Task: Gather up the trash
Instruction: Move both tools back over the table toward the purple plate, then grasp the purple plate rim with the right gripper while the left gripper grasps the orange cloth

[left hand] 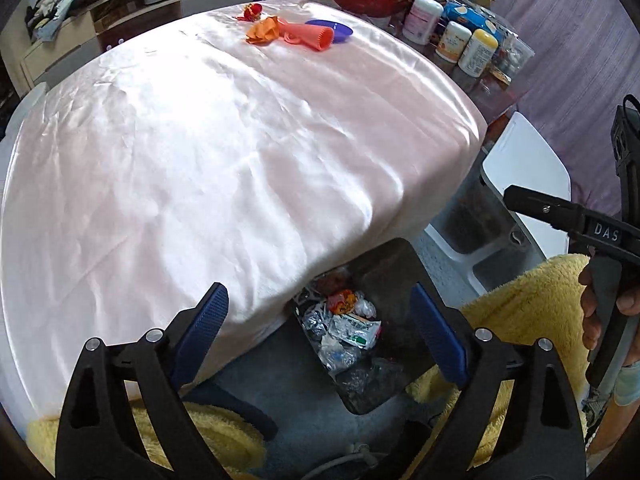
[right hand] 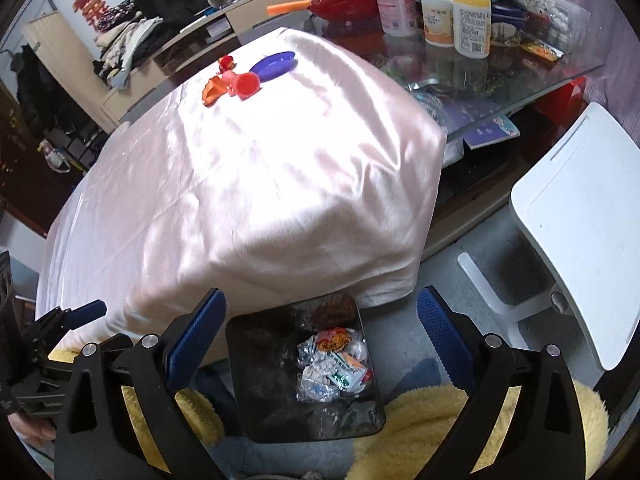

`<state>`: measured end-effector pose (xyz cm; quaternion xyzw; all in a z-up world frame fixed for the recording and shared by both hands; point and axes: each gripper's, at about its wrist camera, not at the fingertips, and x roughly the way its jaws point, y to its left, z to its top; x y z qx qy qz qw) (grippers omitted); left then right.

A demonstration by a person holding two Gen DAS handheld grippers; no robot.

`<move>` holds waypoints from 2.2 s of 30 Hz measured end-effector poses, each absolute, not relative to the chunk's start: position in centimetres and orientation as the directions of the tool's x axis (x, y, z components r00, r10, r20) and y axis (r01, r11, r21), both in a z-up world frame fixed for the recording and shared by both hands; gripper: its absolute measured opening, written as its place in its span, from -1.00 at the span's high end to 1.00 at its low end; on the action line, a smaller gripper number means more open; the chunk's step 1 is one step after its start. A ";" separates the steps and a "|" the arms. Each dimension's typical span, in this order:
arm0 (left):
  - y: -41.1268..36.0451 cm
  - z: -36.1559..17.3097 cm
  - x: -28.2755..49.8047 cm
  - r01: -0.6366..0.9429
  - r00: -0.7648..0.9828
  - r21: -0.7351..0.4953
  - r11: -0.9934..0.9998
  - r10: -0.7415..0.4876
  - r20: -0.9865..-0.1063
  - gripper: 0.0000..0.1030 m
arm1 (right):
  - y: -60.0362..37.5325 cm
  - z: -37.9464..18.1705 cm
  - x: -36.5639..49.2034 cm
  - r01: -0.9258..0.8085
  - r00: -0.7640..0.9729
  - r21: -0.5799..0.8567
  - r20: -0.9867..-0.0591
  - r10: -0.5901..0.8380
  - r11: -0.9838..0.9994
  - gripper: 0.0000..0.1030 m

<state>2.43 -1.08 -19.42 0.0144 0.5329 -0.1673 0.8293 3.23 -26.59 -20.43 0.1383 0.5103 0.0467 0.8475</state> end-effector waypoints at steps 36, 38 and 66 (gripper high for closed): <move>-1.4 -20.6 28.6 0.220 0.449 -0.094 0.971 -0.186 -0.874 -0.73 | -22.4 -21.3 32.9 0.029 0.514 0.289 -0.826 0.233 0.957 -0.89; -1.5 -20.8 29.7 0.220 0.454 -0.093 0.971 -0.186 -0.871 -0.72 | -21.7 -21.7 34.2 0.033 0.506 0.261 -0.837 0.209 0.965 -0.89; -3.4 -21.4 33.0 0.311 0.441 -0.117 0.943 -0.253 -0.861 0.30 | -20.8 -23.3 35.6 0.022 0.501 0.129 -0.859 0.101 0.991 -0.36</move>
